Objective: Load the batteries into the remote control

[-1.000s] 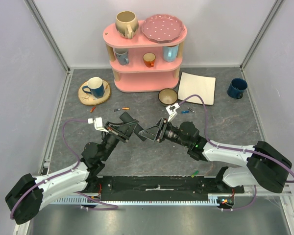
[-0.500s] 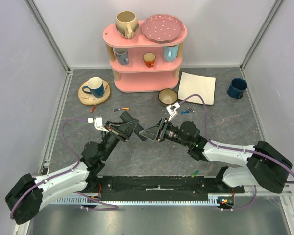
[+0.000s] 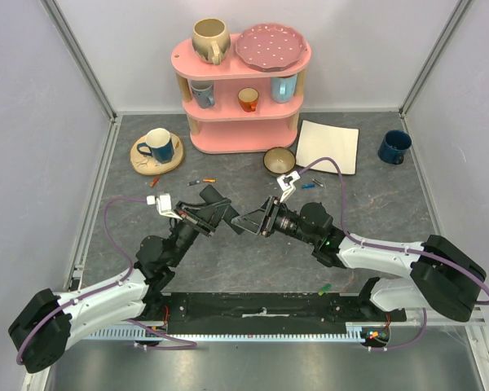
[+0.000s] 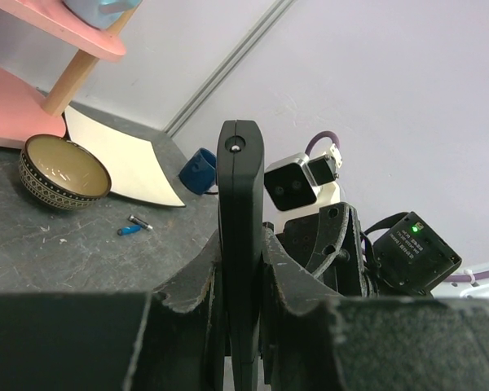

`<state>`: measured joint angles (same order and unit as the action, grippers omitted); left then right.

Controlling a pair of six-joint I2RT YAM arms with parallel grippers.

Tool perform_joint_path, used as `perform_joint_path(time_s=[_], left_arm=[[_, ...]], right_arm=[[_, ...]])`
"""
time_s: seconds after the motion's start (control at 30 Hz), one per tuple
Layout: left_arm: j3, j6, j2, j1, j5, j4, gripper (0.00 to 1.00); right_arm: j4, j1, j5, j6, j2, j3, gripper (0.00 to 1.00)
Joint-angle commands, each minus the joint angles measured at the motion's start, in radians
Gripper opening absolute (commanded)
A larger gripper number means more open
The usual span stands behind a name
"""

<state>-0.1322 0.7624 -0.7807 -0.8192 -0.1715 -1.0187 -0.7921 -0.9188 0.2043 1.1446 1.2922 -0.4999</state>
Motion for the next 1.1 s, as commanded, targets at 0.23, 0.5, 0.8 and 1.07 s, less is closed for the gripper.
perform_joint_path(time_s=[0.23,0.5,0.8,1.07], left_arm=[[-0.032,-0.029,-0.005,0.003,-0.005,-0.049,0.02],[-0.029,-0.015,-0.012,0.002,-0.025,-0.023,0.02],[-0.063,0.064,-0.020,0.002,-0.082,0.123,0.02],[-0.098,0.205,-0.112,0.073,0.010,0.198,0.02]], right_arm=[[0.062,0.003,-0.005,-0.019,-0.037,-0.012,0.64],[0.128,0.003,-0.008,-0.083,-0.067,-0.041,0.79],[0.707,0.003,-0.088,-0.400,-0.148,-0.270,0.94],[1.106,-0.064,-0.267,-0.658,-0.180,-0.431,0.95]])
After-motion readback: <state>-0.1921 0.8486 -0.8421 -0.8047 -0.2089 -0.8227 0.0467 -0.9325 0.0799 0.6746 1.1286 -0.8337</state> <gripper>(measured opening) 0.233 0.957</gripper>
